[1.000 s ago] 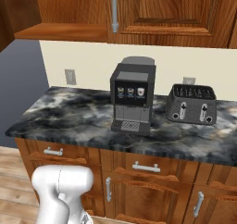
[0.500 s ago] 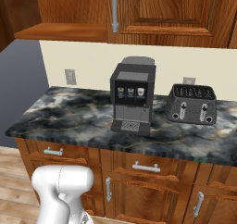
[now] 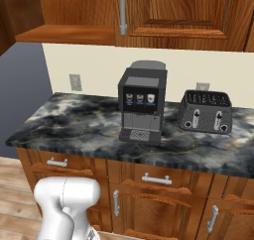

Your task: Close all open cabinet doors.

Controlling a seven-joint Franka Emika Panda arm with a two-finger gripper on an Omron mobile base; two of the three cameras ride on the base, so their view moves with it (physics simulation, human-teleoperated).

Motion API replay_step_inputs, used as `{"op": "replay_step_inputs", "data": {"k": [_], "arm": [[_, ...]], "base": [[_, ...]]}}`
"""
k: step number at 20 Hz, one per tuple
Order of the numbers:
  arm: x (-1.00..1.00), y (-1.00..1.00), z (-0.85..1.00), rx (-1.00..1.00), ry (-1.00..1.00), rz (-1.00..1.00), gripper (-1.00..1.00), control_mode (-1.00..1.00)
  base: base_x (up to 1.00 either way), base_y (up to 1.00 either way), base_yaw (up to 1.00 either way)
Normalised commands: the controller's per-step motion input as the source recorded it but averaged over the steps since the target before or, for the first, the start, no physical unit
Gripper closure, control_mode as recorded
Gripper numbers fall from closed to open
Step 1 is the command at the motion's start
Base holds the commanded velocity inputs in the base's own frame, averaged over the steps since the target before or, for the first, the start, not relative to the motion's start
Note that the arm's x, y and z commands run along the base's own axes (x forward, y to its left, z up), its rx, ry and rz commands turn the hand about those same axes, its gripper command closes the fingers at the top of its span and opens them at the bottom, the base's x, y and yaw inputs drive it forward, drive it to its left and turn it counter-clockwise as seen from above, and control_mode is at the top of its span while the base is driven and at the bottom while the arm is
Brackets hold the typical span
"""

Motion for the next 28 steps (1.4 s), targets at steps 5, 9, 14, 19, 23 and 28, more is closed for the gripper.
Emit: {"op": "replay_step_inputs", "data": {"k": [5, 9, 14, 19, 23, 28], "arm": [[0.39, 0.45, 0.24, -0.01, -0.17, -0.10, -1.00, -1.00], [0.46, 0.43, 0.15, 0.01, -0.11, -0.15, -1.00, -1.00], [0.41, 0.46, 0.01, 0.02, -0.04, -0.15, -1.00, -1.00], [0.35, 0.44, 0.00, 0.03, -0.02, -0.17, -1.00, -1.00], [0.34, 0.41, 0.04, 0.04, -0.02, -0.18, -1.00, -1.00], [0.43, 0.29, 0.16, 0.06, -0.01, -0.23, -1.00, -1.00]], "base": [[0.00, 0.00, 0.00], [0.00, 0.00, 0.00], [0.00, 0.00, 0.00], [0.00, 0.00, 0.00], [0.00, 0.00, 0.00], [0.00, 0.00, 0.00]]}}
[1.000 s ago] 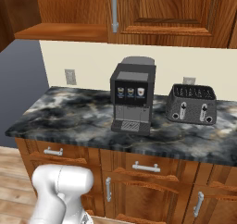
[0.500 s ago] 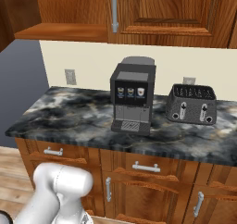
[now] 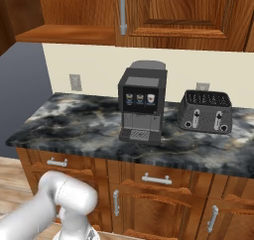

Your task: Close all open cabinet doors.

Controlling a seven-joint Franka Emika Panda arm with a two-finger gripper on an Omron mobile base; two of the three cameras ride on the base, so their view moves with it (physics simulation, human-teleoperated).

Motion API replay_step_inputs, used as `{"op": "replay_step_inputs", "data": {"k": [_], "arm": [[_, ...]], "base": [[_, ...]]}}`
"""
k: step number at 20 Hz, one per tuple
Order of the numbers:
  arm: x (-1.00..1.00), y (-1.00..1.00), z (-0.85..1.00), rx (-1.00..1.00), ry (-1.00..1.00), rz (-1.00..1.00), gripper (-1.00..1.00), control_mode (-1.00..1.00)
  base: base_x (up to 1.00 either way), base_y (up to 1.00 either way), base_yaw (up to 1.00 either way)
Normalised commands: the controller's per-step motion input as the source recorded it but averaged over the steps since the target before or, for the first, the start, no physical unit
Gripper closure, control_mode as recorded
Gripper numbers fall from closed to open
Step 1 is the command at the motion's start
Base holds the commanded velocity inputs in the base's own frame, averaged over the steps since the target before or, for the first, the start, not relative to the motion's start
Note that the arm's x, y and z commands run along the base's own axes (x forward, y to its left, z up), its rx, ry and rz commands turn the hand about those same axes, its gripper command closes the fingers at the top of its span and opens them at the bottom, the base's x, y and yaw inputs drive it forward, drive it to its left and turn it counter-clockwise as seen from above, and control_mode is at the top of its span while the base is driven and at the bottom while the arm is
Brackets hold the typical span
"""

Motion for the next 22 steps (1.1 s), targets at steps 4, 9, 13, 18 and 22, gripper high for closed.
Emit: {"op": "replay_step_inputs", "data": {"k": [4, 9, 13, 18, 22], "arm": [[0.49, 0.08, 0.21, 0.05, 0.00, -0.26, -1.00, -1.00], [0.56, 0.00, 0.11, 0.03, 0.00, -0.27, -1.00, -1.00], [0.44, -0.25, 0.03, 0.04, 0.00, -0.17, -1.00, -1.00], [0.17, -0.59, 0.02, 0.02, -0.01, -0.07, -1.00, -1.00], [0.14, -0.65, 0.09, 0.03, -0.01, -0.06, -1.00, -1.00]], "base": [[0.00, 0.00, 0.00], [0.00, 0.00, 0.00], [0.00, 0.00, 0.00], [0.00, 0.00, 0.00], [0.00, 0.00, 0.00]]}}
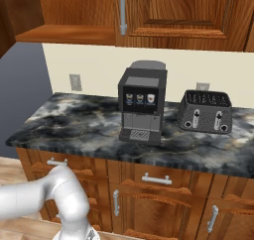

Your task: Close all open cabinet doors.

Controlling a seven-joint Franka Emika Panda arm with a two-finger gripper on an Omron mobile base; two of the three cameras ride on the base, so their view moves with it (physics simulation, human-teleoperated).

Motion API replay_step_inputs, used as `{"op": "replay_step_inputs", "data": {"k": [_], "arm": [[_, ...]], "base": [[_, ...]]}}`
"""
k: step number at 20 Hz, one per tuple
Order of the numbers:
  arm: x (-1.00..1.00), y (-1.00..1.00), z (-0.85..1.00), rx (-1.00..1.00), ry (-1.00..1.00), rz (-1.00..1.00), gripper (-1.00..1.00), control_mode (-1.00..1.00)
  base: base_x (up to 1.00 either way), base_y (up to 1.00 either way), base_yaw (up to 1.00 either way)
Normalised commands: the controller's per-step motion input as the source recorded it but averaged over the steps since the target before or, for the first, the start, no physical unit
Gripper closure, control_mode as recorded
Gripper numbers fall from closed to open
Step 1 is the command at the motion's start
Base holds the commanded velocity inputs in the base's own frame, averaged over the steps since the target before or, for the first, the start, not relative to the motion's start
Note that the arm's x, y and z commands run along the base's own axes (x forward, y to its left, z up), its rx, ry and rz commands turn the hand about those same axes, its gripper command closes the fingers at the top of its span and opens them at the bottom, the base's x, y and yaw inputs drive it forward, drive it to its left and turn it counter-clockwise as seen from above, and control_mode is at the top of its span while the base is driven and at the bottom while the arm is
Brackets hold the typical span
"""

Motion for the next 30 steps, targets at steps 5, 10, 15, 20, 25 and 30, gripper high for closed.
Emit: {"op": "replay_step_inputs", "data": {"k": [5, 10, 15, 20, 25, 30], "arm": [[0.20, -0.73, 0.19, 0.03, -0.02, -0.02, -1.00, -1.00], [0.24, -0.81, 0.16, 0.03, -0.05, 0.00, -1.00, -1.00], [0.40, -0.82, 0.10, 0.05, -0.03, 0.00, -1.00, -1.00], [0.50, -0.82, 0.09, 0.07, -0.03, 0.02, -1.00, -1.00], [0.60, -0.77, 0.09, 0.09, -0.04, 0.06, -1.00, -1.00], [0.69, -0.58, 0.15, 0.10, -0.06, 0.09, -1.00, -1.00]], "base": [[0.00, 0.00, 0.00], [0.00, 0.00, 0.00], [0.00, 0.00, 0.00], [0.00, 0.00, 0.00], [0.00, 0.00, 0.00], [0.00, 0.00, 0.00]]}}
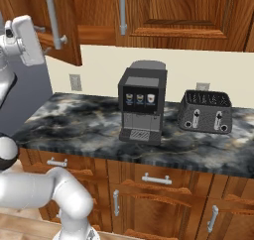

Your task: Close all open cabinet doors.

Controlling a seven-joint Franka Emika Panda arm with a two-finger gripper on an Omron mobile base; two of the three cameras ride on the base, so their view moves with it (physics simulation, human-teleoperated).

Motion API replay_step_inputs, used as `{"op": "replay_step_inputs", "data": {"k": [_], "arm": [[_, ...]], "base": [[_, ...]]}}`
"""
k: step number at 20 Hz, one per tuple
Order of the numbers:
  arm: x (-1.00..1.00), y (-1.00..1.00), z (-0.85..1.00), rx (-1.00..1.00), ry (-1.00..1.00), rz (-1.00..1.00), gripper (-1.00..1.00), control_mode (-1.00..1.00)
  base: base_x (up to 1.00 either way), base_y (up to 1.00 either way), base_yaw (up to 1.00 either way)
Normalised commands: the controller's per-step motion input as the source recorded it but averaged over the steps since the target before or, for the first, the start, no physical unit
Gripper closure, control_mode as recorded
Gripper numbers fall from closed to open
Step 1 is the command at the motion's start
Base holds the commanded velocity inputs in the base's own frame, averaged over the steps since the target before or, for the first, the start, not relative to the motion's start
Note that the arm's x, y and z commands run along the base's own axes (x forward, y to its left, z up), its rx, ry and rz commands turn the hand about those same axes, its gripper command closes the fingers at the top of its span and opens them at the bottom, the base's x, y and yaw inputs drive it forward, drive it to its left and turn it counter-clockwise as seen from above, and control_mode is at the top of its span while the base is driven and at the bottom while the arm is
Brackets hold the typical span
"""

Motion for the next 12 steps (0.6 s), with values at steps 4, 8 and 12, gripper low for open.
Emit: {"op": "replay_step_inputs", "data": {"k": [4, 8, 12], "arm": [[0.69, -0.47, 0.18, 0.10, -0.07, 0.09, -1.00, -1.00], [0.70, -0.46, 0.15, 0.10, -0.06, 0.09, -1.00, -1.00], [0.70, -0.45, 0.10, 0.10, -0.05, 0.09, -1.00, -1.00]], "base": [[0.00, 0.00, 0.00], [0.00, 0.00, 0.00], [0.00, 0.00, 0.00]]}}
